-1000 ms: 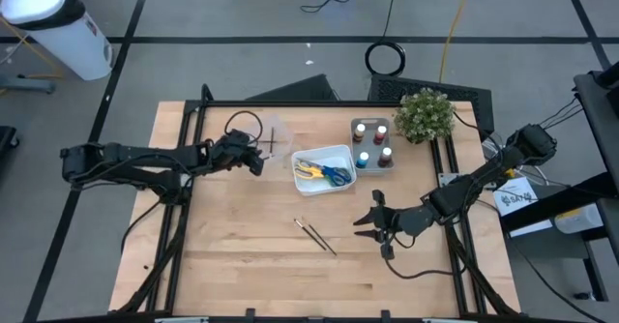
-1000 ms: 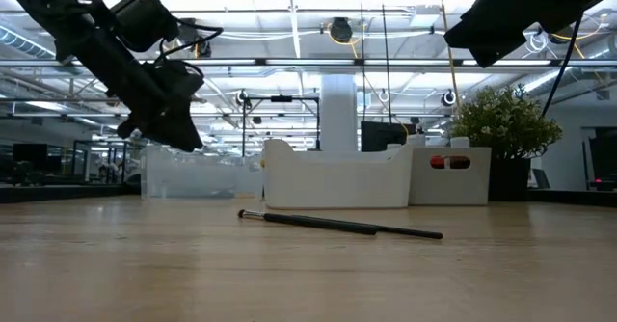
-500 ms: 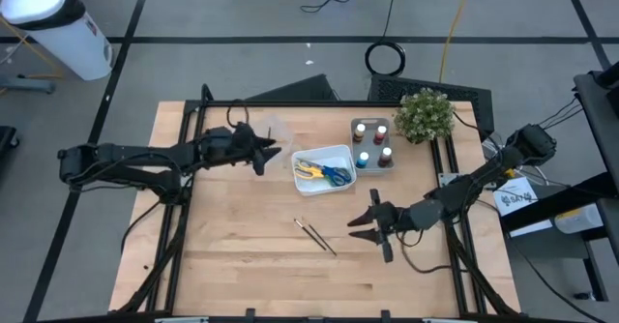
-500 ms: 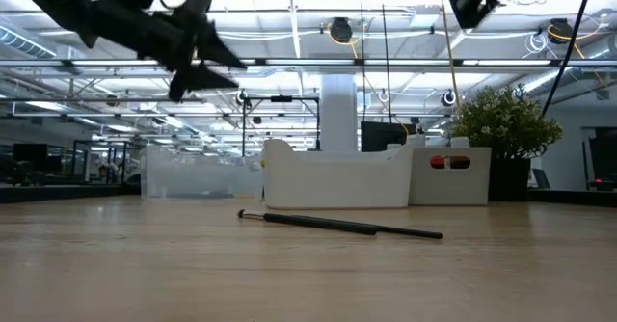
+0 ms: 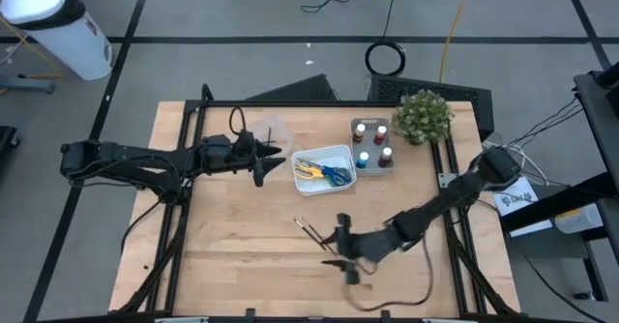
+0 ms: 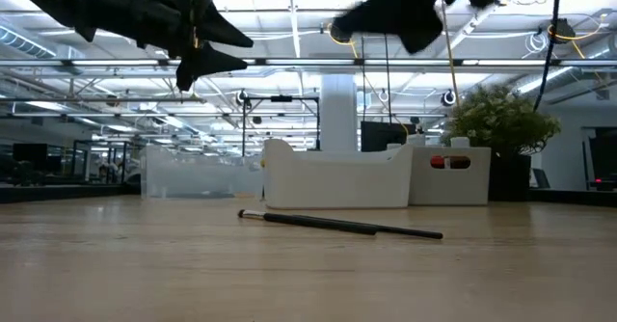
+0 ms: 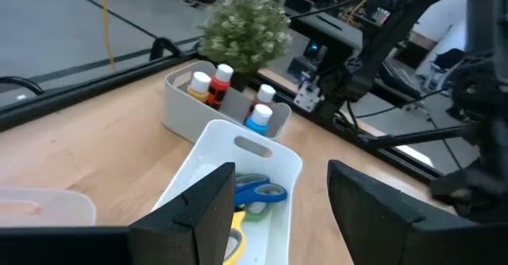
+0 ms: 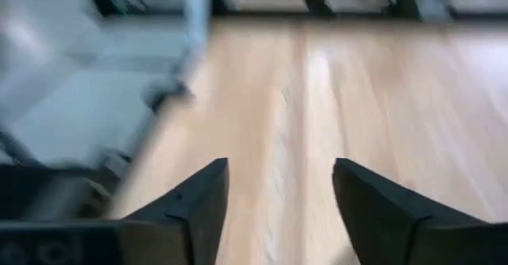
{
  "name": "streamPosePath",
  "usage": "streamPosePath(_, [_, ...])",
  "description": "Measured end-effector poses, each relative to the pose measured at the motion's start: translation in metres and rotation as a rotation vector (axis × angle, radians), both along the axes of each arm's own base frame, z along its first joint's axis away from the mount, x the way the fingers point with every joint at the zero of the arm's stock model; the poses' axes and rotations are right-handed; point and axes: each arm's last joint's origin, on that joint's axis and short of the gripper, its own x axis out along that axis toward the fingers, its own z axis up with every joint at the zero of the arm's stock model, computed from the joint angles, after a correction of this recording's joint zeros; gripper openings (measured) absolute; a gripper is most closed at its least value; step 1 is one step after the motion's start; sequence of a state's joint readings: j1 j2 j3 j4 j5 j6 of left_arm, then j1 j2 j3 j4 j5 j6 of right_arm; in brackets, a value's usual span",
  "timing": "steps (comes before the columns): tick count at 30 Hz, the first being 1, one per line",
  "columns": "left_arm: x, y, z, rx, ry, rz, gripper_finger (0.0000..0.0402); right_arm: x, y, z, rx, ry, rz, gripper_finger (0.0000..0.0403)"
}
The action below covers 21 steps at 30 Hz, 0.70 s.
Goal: Pick & Place Paint Supplies
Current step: Put the gold paint brush in the transparent bin
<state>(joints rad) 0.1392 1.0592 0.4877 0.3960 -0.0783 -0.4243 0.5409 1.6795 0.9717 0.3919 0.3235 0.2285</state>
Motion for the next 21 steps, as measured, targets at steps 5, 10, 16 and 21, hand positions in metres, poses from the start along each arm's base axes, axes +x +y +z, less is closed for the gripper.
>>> streamPosePath(5, [0.001, -0.004, 0.000, -0.025, -0.004, -0.015, 0.0212, 0.032, -0.003, -0.026, -0.140, 0.288, -0.219, 0.0231])
streamPosePath(10, [0.001, -0.008, 0.000, -0.071, -0.012, -0.024, 0.0212, 0.045, -0.006, -0.056, -0.140, 0.370, -0.268, 0.0220])
streamPosePath(16, [0.002, -0.014, 0.000, -0.108, -0.016, -0.045, 0.0212, 0.046, -0.008, -0.063, -0.146, 0.393, -0.264, 0.0204])
streamPosePath(21, [0.002, -0.021, -0.001, -0.134, -0.019, -0.069, 0.0212, 0.043, -0.003, -0.056, -0.110, 0.381, -0.268, 0.0195])
